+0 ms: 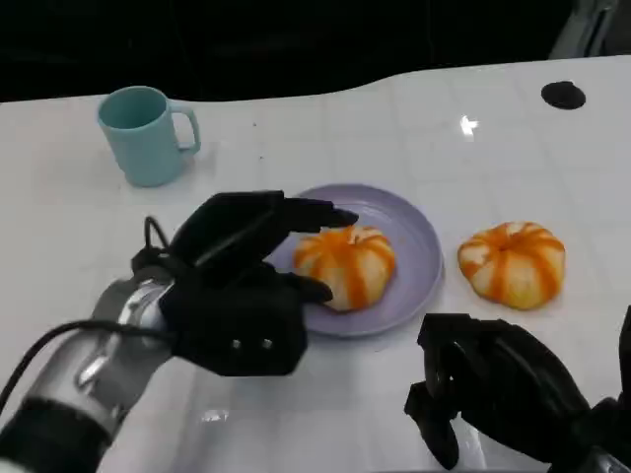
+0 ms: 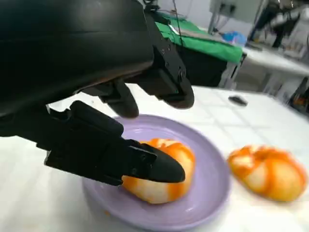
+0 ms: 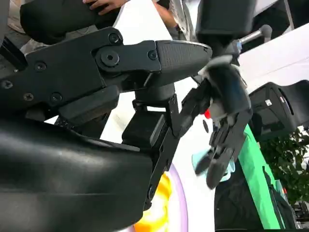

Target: Grasp the bread from the table and place it into the plate.

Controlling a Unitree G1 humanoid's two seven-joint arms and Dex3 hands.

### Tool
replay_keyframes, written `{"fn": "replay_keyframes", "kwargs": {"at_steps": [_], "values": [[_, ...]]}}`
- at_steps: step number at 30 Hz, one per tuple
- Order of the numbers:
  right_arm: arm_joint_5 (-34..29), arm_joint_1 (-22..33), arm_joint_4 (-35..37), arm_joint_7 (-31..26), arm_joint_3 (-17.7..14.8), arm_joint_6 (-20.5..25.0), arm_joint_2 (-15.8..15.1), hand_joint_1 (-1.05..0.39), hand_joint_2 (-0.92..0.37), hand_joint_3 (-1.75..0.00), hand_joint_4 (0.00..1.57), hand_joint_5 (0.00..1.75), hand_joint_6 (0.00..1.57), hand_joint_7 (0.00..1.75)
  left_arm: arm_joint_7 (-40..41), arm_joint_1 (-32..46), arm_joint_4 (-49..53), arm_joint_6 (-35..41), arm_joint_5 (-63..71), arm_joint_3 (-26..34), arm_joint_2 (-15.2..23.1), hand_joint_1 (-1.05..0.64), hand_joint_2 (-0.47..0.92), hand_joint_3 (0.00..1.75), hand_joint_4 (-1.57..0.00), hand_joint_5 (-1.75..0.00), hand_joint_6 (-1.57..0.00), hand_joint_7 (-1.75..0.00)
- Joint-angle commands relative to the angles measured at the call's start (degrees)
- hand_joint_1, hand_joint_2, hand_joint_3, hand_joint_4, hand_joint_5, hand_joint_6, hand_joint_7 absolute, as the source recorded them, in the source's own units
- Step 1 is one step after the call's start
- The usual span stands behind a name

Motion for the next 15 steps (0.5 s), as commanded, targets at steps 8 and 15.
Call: {"fn": "replay_keyframes", "kwargs": {"at_steps": [8, 15], "values": [[0.31, 0.08, -1.32, -0.76, -0.50, 0.93, -0.53, -0.91, -0.92, -0.36, 1.30, 1.57, 1.11, 1.50, -15.89, 17.06, -20.79, 10.74, -30.69, 9.91, -3.98, -0.59, 0.92, 0.22, -0.56, -1.74, -0.44, -1.68], [0.65, -0.29, -0.84, -0.30, -0.71, 0.95, -0.55, -0.91, -0.92, -0.36, 1.29, 1.58, 1.11, 1.52, -18.56, 23.81, -28.68, 18.20, -38.85, 12.13, -4.84, -0.67, 0.92, 0.26, -0.60, -1.75, -0.45, -1.75]]}}
